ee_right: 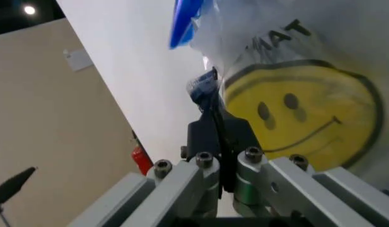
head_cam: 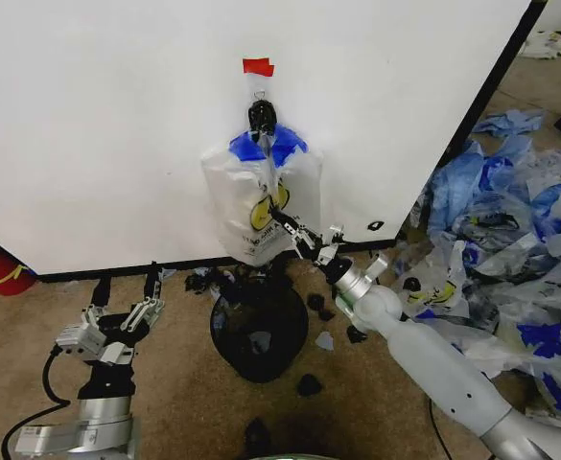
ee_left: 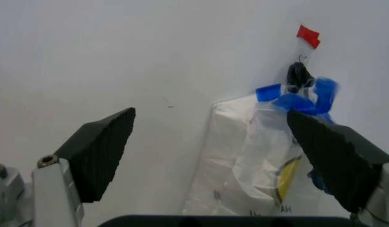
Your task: Pick up the garbage bag from the wall and place it over the trash bin.
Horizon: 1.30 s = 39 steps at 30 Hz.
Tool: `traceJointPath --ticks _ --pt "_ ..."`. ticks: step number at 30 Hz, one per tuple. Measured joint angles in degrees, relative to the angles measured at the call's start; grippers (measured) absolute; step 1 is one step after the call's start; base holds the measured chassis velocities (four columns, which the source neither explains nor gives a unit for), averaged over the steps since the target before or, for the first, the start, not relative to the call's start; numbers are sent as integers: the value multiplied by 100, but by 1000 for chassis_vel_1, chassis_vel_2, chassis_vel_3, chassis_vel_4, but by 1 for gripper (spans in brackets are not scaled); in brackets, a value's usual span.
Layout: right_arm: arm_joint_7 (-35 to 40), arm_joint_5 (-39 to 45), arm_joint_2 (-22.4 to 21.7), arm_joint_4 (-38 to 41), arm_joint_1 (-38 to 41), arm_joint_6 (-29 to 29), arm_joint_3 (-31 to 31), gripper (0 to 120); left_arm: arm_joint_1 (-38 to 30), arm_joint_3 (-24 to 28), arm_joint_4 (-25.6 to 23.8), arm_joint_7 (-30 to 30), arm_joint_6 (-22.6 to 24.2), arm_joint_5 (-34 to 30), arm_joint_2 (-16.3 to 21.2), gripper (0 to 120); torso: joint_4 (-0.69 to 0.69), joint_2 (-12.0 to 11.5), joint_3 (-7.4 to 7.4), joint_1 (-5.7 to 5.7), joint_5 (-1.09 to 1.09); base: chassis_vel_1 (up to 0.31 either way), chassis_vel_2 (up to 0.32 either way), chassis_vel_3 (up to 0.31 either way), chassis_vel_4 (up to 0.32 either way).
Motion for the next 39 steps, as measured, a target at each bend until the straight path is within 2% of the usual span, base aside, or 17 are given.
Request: traceJointPath --ticks 21,39 --pt "-262 -424 -293 -55 -366 190 52 0 -102 156 139 -13 13 2 87 91 0 0 0 0 1 0 0 0 0" --pt "-438 -737 -326 -127 -529 315 90 0 -157 235 183 -26 25 -17 103 91 0 0 1 0 0 0 0 0 0"
